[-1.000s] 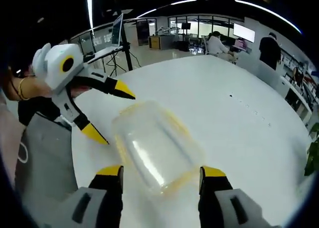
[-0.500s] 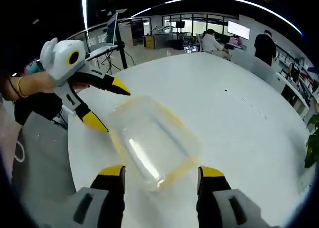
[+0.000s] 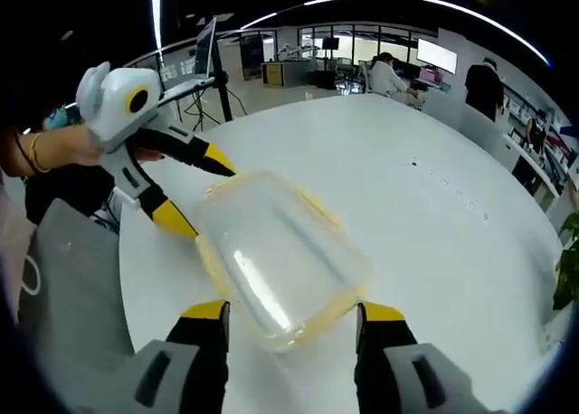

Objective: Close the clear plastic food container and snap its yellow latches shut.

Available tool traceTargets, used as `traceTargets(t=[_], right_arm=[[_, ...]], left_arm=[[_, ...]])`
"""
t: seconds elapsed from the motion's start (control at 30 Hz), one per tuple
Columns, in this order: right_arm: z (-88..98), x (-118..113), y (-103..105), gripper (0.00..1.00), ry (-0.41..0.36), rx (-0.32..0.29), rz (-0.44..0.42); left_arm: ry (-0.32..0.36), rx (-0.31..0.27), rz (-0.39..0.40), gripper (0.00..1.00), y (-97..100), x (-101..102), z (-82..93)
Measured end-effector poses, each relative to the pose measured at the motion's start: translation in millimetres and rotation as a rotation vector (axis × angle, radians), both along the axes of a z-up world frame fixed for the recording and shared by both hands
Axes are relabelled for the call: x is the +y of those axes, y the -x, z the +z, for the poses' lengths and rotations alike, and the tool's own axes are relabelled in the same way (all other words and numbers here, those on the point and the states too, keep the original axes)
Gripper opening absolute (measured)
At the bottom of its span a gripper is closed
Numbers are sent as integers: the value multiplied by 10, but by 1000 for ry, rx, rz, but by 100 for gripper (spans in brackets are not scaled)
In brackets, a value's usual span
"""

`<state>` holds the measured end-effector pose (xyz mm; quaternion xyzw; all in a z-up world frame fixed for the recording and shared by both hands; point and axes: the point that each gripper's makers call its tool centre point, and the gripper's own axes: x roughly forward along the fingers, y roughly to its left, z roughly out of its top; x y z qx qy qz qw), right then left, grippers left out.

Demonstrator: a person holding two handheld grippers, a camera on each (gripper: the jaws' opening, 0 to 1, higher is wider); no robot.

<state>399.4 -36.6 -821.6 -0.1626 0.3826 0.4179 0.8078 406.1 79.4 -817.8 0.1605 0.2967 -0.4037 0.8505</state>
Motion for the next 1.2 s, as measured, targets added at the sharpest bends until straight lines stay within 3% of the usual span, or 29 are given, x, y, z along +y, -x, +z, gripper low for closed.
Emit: traceTargets(t=[0.7, 1.2], right_arm=[[6, 74, -358, 55, -21, -13, -34], [11, 75, -788, 55, -28, -19, -46]], left_arm=[[3, 4, 39, 51, -347, 49, -38], [16, -1, 50, 50, -729, 50, -45]])
